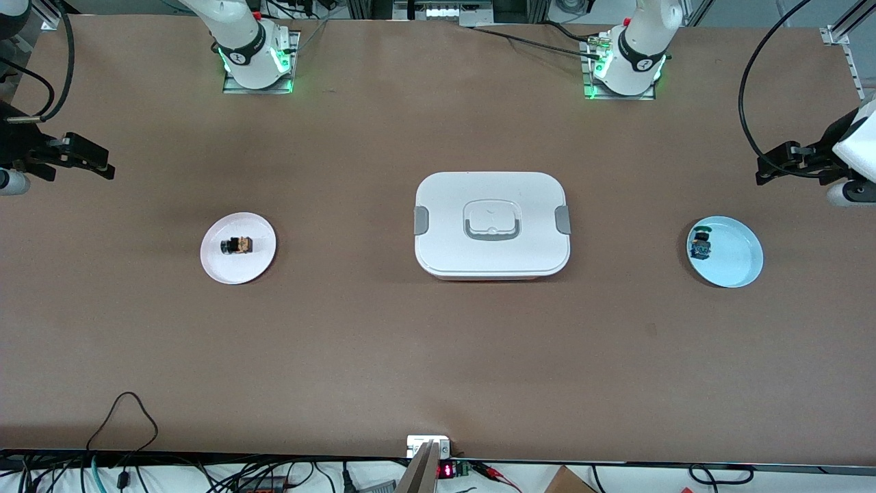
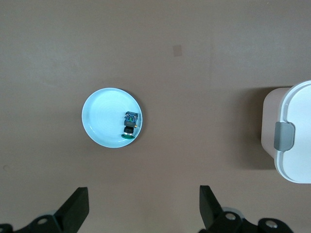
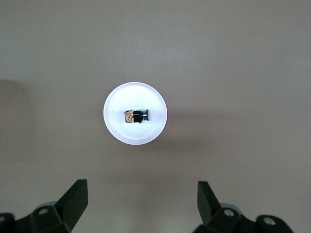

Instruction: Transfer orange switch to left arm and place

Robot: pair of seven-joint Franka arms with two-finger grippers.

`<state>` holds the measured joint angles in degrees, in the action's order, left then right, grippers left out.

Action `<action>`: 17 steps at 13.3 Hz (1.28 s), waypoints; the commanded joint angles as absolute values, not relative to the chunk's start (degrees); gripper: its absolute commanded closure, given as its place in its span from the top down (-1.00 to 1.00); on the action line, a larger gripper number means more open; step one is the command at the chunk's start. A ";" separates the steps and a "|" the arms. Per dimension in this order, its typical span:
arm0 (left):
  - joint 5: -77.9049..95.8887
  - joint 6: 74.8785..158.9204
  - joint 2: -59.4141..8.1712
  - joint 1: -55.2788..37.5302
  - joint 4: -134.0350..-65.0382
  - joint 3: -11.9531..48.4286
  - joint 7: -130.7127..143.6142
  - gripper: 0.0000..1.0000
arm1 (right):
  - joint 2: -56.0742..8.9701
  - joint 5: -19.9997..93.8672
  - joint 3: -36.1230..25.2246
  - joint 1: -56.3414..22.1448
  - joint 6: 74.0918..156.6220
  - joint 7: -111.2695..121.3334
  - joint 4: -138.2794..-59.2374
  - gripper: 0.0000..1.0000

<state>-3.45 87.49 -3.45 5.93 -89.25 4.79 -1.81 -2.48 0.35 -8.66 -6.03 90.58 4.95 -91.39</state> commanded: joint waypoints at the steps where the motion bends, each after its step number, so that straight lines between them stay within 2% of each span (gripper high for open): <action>1: -4.22 86.92 -4.39 6.06 -87.36 4.83 -3.08 1.00 | -3.42 -0.09 -8.53 -5.98 87.99 4.13 -91.23 1.00; 8: -4.22 86.92 -4.39 6.15 -87.36 4.83 -3.08 1.00 | -9.57 -0.88 -8.61 -5.54 89.38 3.52 -90.88 1.00; 14: -4.13 86.92 -4.39 6.15 -87.36 4.83 -3.16 1.00 | -15.72 -2.46 -8.61 -5.98 97.55 3.43 -91.49 1.00; 17: -4.13 86.92 -4.39 6.06 -87.36 4.83 -3.08 1.00 | -15.38 -1.93 -8.53 -5.98 105.88 3.43 -98.41 1.00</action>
